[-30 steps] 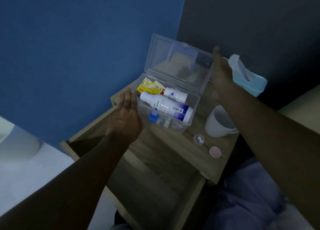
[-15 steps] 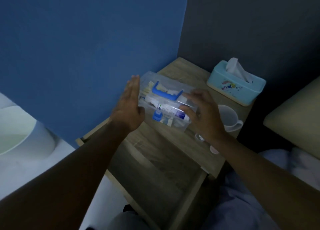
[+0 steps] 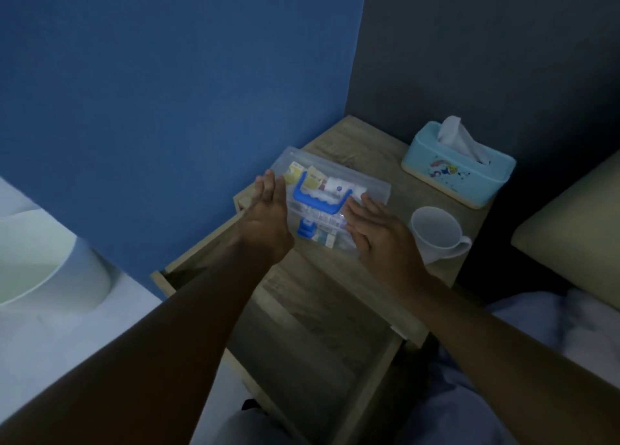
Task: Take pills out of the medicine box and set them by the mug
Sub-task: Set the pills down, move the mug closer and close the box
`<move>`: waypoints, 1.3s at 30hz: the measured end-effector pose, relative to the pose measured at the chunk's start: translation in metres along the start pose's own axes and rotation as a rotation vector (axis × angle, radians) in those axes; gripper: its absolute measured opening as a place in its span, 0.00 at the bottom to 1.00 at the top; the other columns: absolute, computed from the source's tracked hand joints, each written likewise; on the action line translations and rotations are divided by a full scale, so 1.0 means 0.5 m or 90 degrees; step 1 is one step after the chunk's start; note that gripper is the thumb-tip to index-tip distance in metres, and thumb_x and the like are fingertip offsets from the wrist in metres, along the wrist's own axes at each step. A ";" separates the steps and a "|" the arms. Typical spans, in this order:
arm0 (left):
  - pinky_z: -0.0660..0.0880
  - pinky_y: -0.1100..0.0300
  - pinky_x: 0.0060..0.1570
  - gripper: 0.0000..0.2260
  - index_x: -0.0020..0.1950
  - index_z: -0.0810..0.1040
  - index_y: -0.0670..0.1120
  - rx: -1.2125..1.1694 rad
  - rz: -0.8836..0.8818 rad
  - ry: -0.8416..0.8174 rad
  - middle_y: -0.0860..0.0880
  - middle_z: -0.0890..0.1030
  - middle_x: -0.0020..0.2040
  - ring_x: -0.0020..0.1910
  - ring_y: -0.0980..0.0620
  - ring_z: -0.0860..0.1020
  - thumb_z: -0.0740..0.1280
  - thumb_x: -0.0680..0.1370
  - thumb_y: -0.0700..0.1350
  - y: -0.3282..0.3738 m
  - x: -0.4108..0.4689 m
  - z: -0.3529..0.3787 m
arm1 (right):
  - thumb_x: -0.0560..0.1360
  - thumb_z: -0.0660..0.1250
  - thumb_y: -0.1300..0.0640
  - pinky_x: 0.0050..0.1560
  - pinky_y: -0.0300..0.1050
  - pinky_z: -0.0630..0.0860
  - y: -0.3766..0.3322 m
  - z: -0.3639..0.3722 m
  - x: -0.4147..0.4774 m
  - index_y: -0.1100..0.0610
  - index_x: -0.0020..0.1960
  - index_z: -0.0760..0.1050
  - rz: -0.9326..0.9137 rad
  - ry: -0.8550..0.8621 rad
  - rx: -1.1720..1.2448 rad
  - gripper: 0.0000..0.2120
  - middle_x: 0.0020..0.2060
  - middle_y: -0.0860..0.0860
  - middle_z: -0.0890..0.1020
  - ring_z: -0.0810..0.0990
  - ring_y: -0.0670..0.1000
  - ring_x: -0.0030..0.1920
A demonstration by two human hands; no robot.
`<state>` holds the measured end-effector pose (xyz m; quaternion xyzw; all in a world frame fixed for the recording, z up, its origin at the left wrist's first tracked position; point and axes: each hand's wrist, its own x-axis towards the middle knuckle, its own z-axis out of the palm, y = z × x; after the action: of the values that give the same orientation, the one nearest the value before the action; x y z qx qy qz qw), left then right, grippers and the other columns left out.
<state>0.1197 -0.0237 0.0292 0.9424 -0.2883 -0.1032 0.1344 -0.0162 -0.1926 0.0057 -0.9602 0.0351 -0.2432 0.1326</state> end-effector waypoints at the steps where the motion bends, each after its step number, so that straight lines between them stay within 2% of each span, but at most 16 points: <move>1: 0.49 0.49 0.79 0.42 0.80 0.40 0.44 -0.041 -0.001 -0.010 0.46 0.37 0.81 0.80 0.47 0.38 0.65 0.75 0.37 0.000 -0.003 -0.006 | 0.78 0.69 0.64 0.66 0.61 0.74 -0.001 -0.005 0.003 0.65 0.63 0.79 -0.002 -0.007 -0.008 0.14 0.62 0.60 0.81 0.76 0.60 0.68; 4: 0.51 0.48 0.78 0.44 0.80 0.39 0.44 -0.228 0.023 0.028 0.47 0.38 0.81 0.80 0.46 0.41 0.66 0.74 0.35 -0.006 -0.030 0.007 | 0.77 0.70 0.64 0.65 0.61 0.75 -0.008 -0.023 0.012 0.65 0.62 0.79 0.008 -0.038 -0.022 0.14 0.61 0.60 0.82 0.77 0.62 0.66; 7: 0.55 0.50 0.75 0.46 0.81 0.41 0.45 -0.391 -0.049 0.126 0.46 0.45 0.81 0.80 0.45 0.47 0.70 0.74 0.38 0.003 -0.066 0.070 | 0.76 0.71 0.65 0.66 0.62 0.74 -0.016 -0.035 0.018 0.65 0.62 0.79 0.009 -0.090 -0.045 0.15 0.63 0.60 0.80 0.76 0.62 0.68; 9: 0.62 0.53 0.69 0.38 0.79 0.53 0.48 -0.442 -0.116 0.118 0.46 0.59 0.78 0.77 0.46 0.60 0.71 0.75 0.43 0.013 -0.076 0.111 | 0.75 0.71 0.65 0.67 0.60 0.73 -0.019 -0.040 0.023 0.65 0.63 0.79 0.014 -0.097 -0.042 0.16 0.64 0.60 0.80 0.75 0.61 0.68; 11: 0.70 0.52 0.64 0.28 0.74 0.65 0.48 -0.411 -0.142 0.044 0.47 0.73 0.69 0.69 0.48 0.72 0.70 0.76 0.49 0.020 -0.075 0.138 | 0.77 0.69 0.64 0.70 0.58 0.71 -0.022 -0.044 0.027 0.64 0.65 0.78 0.037 -0.105 -0.028 0.16 0.66 0.58 0.79 0.73 0.60 0.70; 14: 0.75 0.53 0.58 0.21 0.68 0.72 0.48 -0.404 -0.146 0.016 0.49 0.79 0.60 0.58 0.52 0.77 0.70 0.76 0.48 0.024 -0.066 0.151 | 0.77 0.70 0.64 0.71 0.58 0.70 -0.021 -0.043 0.026 0.63 0.66 0.77 0.041 -0.119 -0.028 0.17 0.66 0.58 0.78 0.72 0.59 0.71; 18: 0.75 0.60 0.45 0.12 0.61 0.75 0.50 -0.421 -0.161 0.077 0.52 0.80 0.50 0.49 0.55 0.80 0.66 0.78 0.50 0.022 -0.061 0.130 | 0.77 0.70 0.64 0.69 0.60 0.71 -0.018 -0.037 0.019 0.63 0.65 0.77 0.053 -0.115 -0.016 0.17 0.66 0.58 0.78 0.72 0.59 0.71; 22: 0.66 0.69 0.36 0.09 0.58 0.74 0.51 -0.368 -0.113 0.150 0.55 0.78 0.48 0.43 0.62 0.75 0.64 0.80 0.51 0.017 -0.064 0.116 | 0.77 0.69 0.64 0.67 0.61 0.73 -0.019 -0.034 0.017 0.64 0.63 0.78 0.057 -0.091 -0.008 0.15 0.64 0.59 0.80 0.74 0.59 0.70; 25: 0.67 0.70 0.36 0.10 0.59 0.75 0.50 -0.408 -0.098 0.186 0.54 0.78 0.51 0.45 0.62 0.75 0.64 0.80 0.50 0.028 -0.062 0.113 | 0.77 0.69 0.64 0.68 0.61 0.73 -0.021 -0.034 0.017 0.64 0.63 0.78 0.054 -0.094 -0.008 0.15 0.64 0.59 0.80 0.74 0.60 0.69; 28: 0.78 0.61 0.45 0.11 0.61 0.75 0.47 -0.458 -0.063 0.230 0.50 0.78 0.55 0.51 0.56 0.78 0.66 0.79 0.46 0.054 -0.053 0.103 | 0.78 0.69 0.64 0.68 0.61 0.72 -0.021 -0.035 0.018 0.65 0.63 0.78 0.053 -0.096 -0.005 0.14 0.64 0.60 0.80 0.74 0.60 0.69; 30: 0.79 0.57 0.50 0.10 0.60 0.76 0.47 -0.468 -0.071 0.258 0.50 0.78 0.54 0.51 0.55 0.78 0.67 0.79 0.44 0.067 -0.047 0.096 | 0.79 0.68 0.63 0.70 0.60 0.71 -0.022 -0.037 0.019 0.65 0.63 0.78 0.063 -0.097 0.003 0.14 0.65 0.60 0.79 0.74 0.60 0.70; 35: 0.73 0.72 0.37 0.13 0.61 0.75 0.48 -0.554 -0.145 0.259 0.55 0.79 0.50 0.47 0.62 0.78 0.70 0.77 0.45 0.060 -0.044 0.101 | 0.78 0.68 0.64 0.69 0.61 0.72 -0.020 -0.036 0.017 0.65 0.63 0.78 0.059 -0.095 0.011 0.14 0.64 0.60 0.80 0.74 0.61 0.69; 37: 0.71 0.75 0.35 0.12 0.60 0.78 0.48 -0.534 -0.141 0.266 0.56 0.80 0.49 0.43 0.66 0.78 0.69 0.77 0.46 0.062 -0.048 0.105 | 0.78 0.68 0.64 0.69 0.61 0.71 -0.019 -0.033 0.016 0.65 0.63 0.78 0.061 -0.090 0.015 0.14 0.64 0.60 0.79 0.74 0.61 0.69; 39: 0.70 0.75 0.35 0.11 0.61 0.78 0.47 -0.542 -0.159 0.279 0.53 0.81 0.50 0.45 0.63 0.79 0.67 0.79 0.46 0.076 -0.055 0.111 | 0.79 0.68 0.63 0.70 0.60 0.71 -0.017 -0.031 0.015 0.64 0.63 0.78 0.063 -0.084 0.025 0.14 0.64 0.60 0.79 0.74 0.60 0.70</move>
<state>0.0626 -0.0491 -0.0078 0.8310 -0.0702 -0.0264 0.5512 -0.0168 -0.1892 0.0246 -0.9684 0.0687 -0.1735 0.1652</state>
